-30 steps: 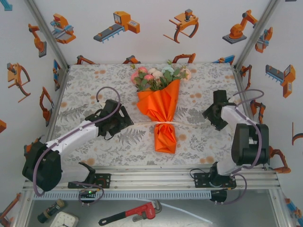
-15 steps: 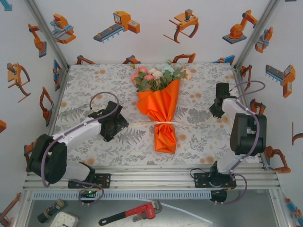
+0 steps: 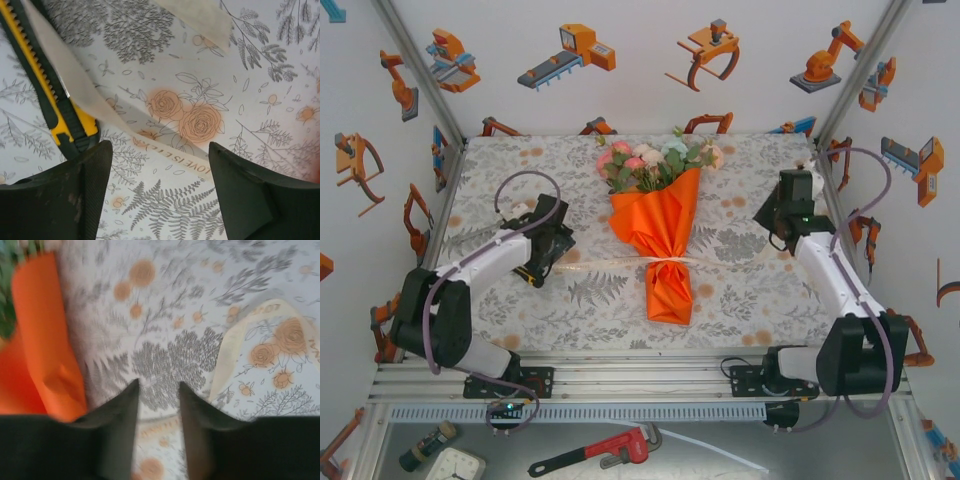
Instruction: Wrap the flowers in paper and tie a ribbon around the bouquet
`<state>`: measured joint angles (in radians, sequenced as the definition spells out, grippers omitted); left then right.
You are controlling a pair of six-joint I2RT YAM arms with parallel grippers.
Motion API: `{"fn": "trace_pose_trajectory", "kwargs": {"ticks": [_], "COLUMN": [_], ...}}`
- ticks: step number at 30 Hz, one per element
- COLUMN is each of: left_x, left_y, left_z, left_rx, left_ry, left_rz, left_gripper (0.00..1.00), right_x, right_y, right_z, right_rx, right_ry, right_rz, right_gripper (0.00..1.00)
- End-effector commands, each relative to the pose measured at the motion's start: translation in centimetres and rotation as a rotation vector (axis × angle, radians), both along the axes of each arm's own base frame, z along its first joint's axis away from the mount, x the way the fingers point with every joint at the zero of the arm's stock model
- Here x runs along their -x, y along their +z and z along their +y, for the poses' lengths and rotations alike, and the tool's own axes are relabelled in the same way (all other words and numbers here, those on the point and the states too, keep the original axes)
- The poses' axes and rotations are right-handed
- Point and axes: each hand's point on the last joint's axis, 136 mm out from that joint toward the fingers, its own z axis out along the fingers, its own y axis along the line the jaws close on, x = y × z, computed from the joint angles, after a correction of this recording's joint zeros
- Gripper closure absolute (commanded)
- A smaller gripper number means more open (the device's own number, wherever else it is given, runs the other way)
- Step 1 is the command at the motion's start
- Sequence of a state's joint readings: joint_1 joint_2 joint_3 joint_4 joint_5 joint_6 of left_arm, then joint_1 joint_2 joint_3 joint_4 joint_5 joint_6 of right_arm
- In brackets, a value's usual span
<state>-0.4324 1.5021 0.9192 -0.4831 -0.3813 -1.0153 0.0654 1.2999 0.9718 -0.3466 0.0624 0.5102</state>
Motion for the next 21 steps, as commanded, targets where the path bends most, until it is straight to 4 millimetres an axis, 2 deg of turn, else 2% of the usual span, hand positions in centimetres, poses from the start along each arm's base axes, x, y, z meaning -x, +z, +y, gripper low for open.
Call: {"fn": "trace_pose_trajectory", "kwargs": {"ticks": [1,3,6,7,9,11,13,15,19,21], "left_x": [-1.7,-1.9,-1.2,-0.6,0.6,1.0,1.1,1.7,2.6,2.8], "left_y": [0.2,1.2,3.6,4.1,4.6,5.0,4.9,4.6,3.6,2.5], "left_z": [-4.1,-7.1,-12.0,-13.6,-16.2,-18.3,-20.5,-22.6,-25.1,-25.6], "left_rx": [-0.024,-0.056,-0.015,0.018,0.098,0.166,0.168,0.131,0.186,0.185], "left_ry": [-0.4,-0.685,-1.084,-1.211,-1.396,-1.466,-1.526,-1.588,-1.656,-1.666], "left_rz": [0.038,-0.02,-0.144,-0.186,-0.26,-0.341,-0.449,-0.522,-0.555,-0.527], "left_gripper": [0.35,0.36,0.35,0.32,0.23,0.17,0.11,0.07,0.05,0.05], "right_x": [1.6,2.3,4.5,5.8,6.6,6.3,5.9,6.9,8.0,7.7], "right_y": [-2.1,-3.9,-6.4,-6.9,-7.8,-8.0,-7.9,-8.1,-10.0,-11.1], "right_z": [5.7,6.4,9.8,11.1,13.0,14.8,16.1,17.3,18.3,18.4], "right_rx": [0.106,0.238,0.279,0.301,0.383,0.422,0.385,0.345,0.331,0.37], "right_ry": [0.533,0.704,1.068,1.217,1.385,1.465,1.498,1.586,1.699,1.721], "right_rz": [0.122,0.189,0.175,0.151,0.079,-0.003,-0.078,-0.113,-0.07,-0.028], "right_gripper": [0.43,0.41,0.37,0.36,0.31,0.29,0.3,0.3,0.31,0.39]}}
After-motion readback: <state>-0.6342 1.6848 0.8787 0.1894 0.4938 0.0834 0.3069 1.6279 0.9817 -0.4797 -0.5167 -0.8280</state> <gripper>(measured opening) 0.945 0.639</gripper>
